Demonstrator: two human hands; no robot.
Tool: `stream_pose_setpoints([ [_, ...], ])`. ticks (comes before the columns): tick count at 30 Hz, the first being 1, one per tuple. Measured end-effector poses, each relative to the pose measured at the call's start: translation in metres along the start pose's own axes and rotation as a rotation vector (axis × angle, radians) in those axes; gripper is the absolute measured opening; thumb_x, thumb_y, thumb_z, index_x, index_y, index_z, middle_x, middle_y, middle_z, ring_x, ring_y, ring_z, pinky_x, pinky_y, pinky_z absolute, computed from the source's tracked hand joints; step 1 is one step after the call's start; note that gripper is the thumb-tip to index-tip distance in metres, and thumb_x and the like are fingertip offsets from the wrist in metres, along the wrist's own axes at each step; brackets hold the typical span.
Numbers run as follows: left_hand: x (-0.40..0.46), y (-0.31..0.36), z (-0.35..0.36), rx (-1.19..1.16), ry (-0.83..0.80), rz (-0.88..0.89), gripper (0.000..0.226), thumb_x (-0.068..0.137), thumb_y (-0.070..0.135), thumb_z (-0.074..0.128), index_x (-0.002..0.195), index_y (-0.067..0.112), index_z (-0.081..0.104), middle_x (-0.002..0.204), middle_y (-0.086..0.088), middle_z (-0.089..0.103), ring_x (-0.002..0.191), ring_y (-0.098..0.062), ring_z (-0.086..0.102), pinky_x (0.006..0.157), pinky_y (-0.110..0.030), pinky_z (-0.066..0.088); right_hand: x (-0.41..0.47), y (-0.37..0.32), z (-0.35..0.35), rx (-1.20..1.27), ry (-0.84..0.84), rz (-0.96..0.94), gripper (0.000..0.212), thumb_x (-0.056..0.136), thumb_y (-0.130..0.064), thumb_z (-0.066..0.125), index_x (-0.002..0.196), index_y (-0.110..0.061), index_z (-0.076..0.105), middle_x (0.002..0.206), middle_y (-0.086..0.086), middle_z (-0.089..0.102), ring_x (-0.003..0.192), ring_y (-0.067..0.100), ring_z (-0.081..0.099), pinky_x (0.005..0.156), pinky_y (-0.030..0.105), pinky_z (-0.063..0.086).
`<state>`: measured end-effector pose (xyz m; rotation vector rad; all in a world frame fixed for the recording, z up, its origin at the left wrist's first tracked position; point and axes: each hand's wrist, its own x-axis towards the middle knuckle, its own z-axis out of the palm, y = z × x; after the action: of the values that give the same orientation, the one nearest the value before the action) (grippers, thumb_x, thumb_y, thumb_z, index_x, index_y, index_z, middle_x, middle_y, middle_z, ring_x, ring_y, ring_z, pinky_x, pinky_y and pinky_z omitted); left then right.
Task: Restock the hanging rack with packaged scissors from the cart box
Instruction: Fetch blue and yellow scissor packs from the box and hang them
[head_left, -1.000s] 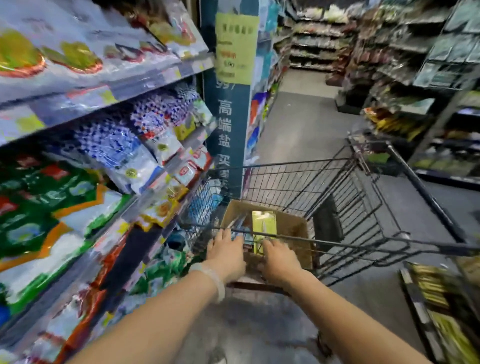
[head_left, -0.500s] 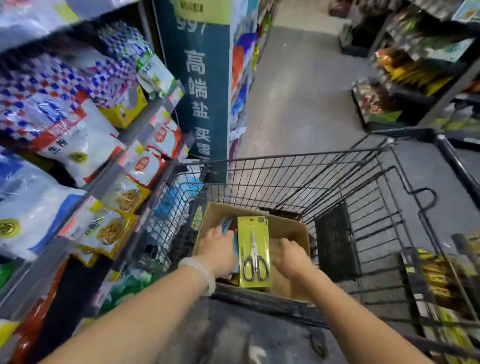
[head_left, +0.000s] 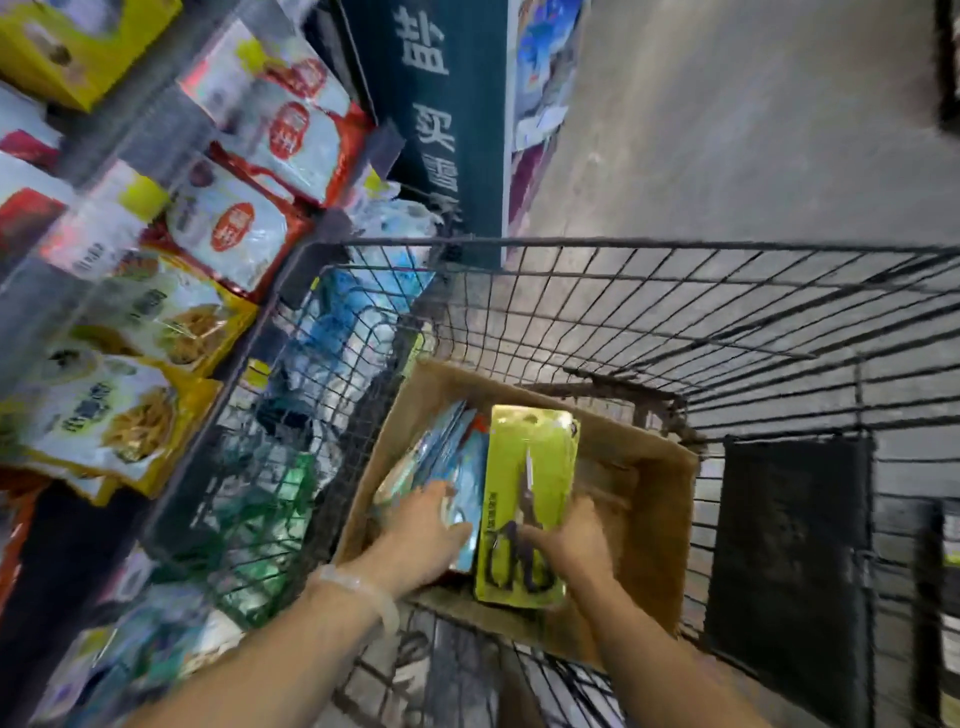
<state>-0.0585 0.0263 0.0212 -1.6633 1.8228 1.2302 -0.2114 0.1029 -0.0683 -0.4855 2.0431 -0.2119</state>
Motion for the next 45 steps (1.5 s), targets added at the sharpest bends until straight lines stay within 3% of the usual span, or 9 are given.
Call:
stream_pose_setpoints([
  [9, 0.009, 0.001, 0.018, -0.167, -0.056, -0.093, 0.044, 0.094, 0.028, 0.055, 0.134, 0.016, 0.045, 0.137, -0.004, 0.049, 0.122, -0.021, 0.051, 0.098, -0.025, 0.040, 0.009, 0.009, -0.020, -0.017, -0.073, 0.073, 0.057, 0.075, -0.034, 0.076, 0.122, -0.018, 0.047, 0.117, 0.002, 0.062, 0.107, 0.022, 0.060, 0.087, 0.033, 0.050],
  [16, 0.007, 0.015, 0.018, -0.467, -0.038, -0.163, 0.052, 0.088, 0.027, 0.065, 0.133, 0.011, 0.045, 0.129, -0.009, 0.056, 0.118, -0.025, 0.056, 0.102, -0.038, 0.044, -0.012, 0.005, -0.041, 0.485, -0.238, -0.077, 0.042, 0.077, -0.002, 0.072, 0.114, -0.005, 0.054, 0.113, 0.011, 0.065, 0.087, 0.016, 0.063, 0.071, 0.021, 0.054],
  [19, 0.009, 0.019, 0.015, -0.721, 0.038, -0.182, 0.030, 0.087, 0.024, 0.067, 0.112, 0.012, 0.055, 0.112, -0.007, 0.067, 0.101, -0.026, 0.065, 0.093, -0.047, 0.051, -0.028, -0.018, -0.037, 0.637, -0.370, -0.137, 0.038, 0.079, -0.002, 0.070, 0.114, -0.006, 0.055, 0.112, 0.012, 0.068, 0.098, 0.025, 0.066, 0.089, 0.038, 0.055],
  [22, 0.018, 0.010, 0.012, -0.888, 0.177, -0.236, 0.007, 0.090, 0.018, 0.061, 0.097, 0.016, 0.063, 0.102, -0.012, 0.071, 0.097, -0.032, 0.066, 0.091, -0.054, 0.051, -0.037, -0.036, -0.032, 0.663, -0.443, -0.183, 0.018, 0.085, -0.018, 0.066, 0.100, -0.010, 0.060, 0.097, 0.005, 0.070, 0.088, 0.021, 0.068, 0.081, 0.036, 0.056],
  [24, 0.021, 0.002, 0.006, -0.940, 0.201, -0.275, 0.006, 0.093, 0.015, 0.056, 0.097, 0.015, 0.061, 0.105, -0.015, 0.069, 0.099, -0.034, 0.065, 0.092, -0.054, 0.050, -0.029, -0.031, -0.027, 0.608, -0.331, -0.153, 0.018, 0.089, -0.032, 0.060, 0.090, -0.014, 0.059, 0.088, 0.001, 0.066, 0.082, 0.017, 0.063, 0.075, 0.029, 0.052],
  [27, 0.027, -0.019, 0.005, -0.873, 0.212, -0.297, 0.017, 0.090, 0.022, 0.056, 0.105, 0.014, 0.057, 0.111, -0.015, 0.067, 0.100, -0.036, 0.065, 0.089, -0.054, 0.052, 0.002, -0.007, -0.018, 0.344, 0.012, 0.010, 0.045, 0.084, -0.038, 0.065, 0.115, -0.009, 0.052, 0.114, 0.011, 0.061, 0.103, 0.025, 0.059, 0.092, 0.039, 0.049],
  [31, 0.035, -0.047, 0.010, -0.871, 0.226, -0.314, 0.019, 0.089, 0.027, 0.058, 0.104, 0.015, 0.060, 0.106, -0.014, 0.070, 0.096, -0.036, 0.067, 0.086, -0.055, 0.053, 0.030, 0.018, -0.006, 0.136, -0.081, 0.151, 0.079, 0.074, -0.038, 0.076, 0.136, -0.009, 0.036, 0.136, 0.014, 0.050, 0.123, 0.033, 0.051, 0.102, 0.043, 0.043],
  [38, 0.027, -0.050, 0.010, -0.988, 0.277, -0.339, 0.017, 0.090, 0.025, 0.059, 0.103, 0.015, 0.061, 0.105, -0.011, 0.070, 0.098, -0.035, 0.066, 0.090, -0.055, 0.051, 0.032, 0.019, -0.008, -0.004, -0.040, 0.066, 0.024, 0.083, -0.031, 0.068, 0.096, -0.016, 0.054, 0.100, 0.004, 0.063, 0.087, 0.021, 0.058, 0.068, 0.028, 0.042],
  [45, 0.003, -0.035, -0.003, -1.062, 0.343, -0.323, 0.008, 0.092, 0.017, 0.058, 0.099, 0.014, 0.061, 0.104, -0.013, 0.069, 0.098, -0.034, 0.066, 0.092, -0.054, 0.051, 0.012, 0.004, -0.027, 0.135, 0.003, -0.036, 0.026, 0.090, -0.016, 0.058, 0.115, -0.010, 0.054, 0.085, 0.000, 0.059, 0.065, 0.009, 0.056, 0.052, 0.024, 0.044],
])
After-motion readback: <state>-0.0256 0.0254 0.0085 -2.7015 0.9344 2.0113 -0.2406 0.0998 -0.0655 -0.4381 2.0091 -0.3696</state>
